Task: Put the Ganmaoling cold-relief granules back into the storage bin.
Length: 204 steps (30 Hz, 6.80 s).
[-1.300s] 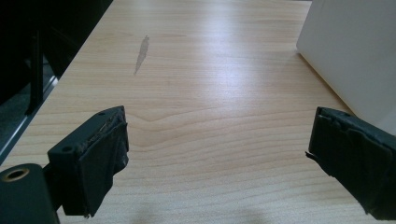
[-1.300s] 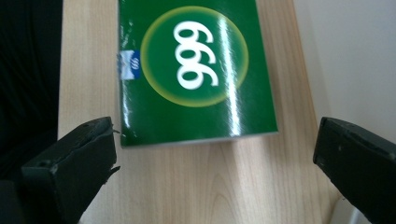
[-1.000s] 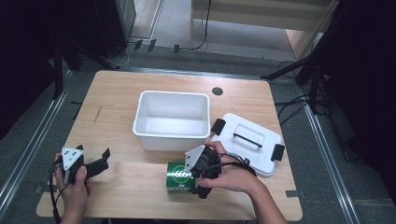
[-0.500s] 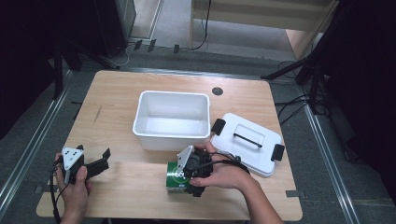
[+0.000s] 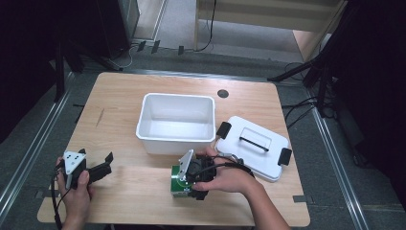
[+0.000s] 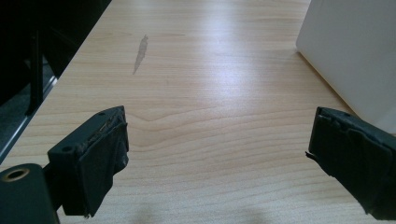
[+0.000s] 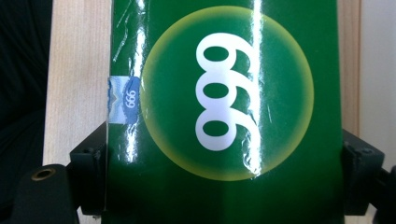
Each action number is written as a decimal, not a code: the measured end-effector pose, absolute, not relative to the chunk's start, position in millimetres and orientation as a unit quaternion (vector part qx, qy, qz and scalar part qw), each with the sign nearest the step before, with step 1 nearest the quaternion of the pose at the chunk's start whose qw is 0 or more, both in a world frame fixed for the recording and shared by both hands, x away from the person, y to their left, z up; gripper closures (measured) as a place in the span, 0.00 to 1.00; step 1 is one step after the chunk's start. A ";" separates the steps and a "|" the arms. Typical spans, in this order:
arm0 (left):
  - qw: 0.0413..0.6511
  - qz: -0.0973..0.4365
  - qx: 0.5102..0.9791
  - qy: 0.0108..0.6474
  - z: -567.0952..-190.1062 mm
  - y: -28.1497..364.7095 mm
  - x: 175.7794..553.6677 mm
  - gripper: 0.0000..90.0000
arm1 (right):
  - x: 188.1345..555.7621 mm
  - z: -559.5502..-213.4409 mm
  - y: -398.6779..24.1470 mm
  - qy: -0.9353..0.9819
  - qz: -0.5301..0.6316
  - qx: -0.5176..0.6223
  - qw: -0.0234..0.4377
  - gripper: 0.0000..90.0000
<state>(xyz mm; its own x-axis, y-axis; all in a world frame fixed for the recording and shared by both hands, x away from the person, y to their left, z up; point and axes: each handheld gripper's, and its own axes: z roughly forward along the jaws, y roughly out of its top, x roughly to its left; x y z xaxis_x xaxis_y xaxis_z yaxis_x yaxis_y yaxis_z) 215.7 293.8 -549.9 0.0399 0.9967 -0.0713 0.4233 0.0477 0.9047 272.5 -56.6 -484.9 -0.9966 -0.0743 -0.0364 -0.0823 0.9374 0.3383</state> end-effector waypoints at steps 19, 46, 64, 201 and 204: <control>0.410 0.350 0.593 0.598 -549.8 294.5 215.4 0.06 | 274.7 -444.2 -64.2 0.981 0.183 -0.055 0.011 0.18; 0.412 0.348 0.594 0.597 -549.9 294.8 215.2 0.06 | 290.8 -355.8 -73.5 0.980 0.188 -0.062 0.029 0.18; 0.413 0.347 0.594 0.597 -549.9 294.9 215.2 0.06 | 317.2 -320.7 -68.8 0.979 0.193 -0.055 0.038 0.18; 0.410 0.346 0.599 0.594 -550.2 293.7 216.2 0.06 | 425.9 -384.4 -80.2 0.981 0.168 0.051 0.084 0.16; 0.410 0.346 0.599 0.594 -550.2 293.6 216.2 0.06 | 424.3 -380.0 -84.4 0.980 0.170 0.052 0.088 0.14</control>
<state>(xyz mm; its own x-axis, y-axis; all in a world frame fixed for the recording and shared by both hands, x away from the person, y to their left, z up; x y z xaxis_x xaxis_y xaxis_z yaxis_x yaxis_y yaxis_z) 216.2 293.6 -550.2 0.0547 0.9958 -0.0729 0.4276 0.0426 0.9030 424.3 -84.4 -380.0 -0.9792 0.1310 -0.1550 0.0712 0.9368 0.3425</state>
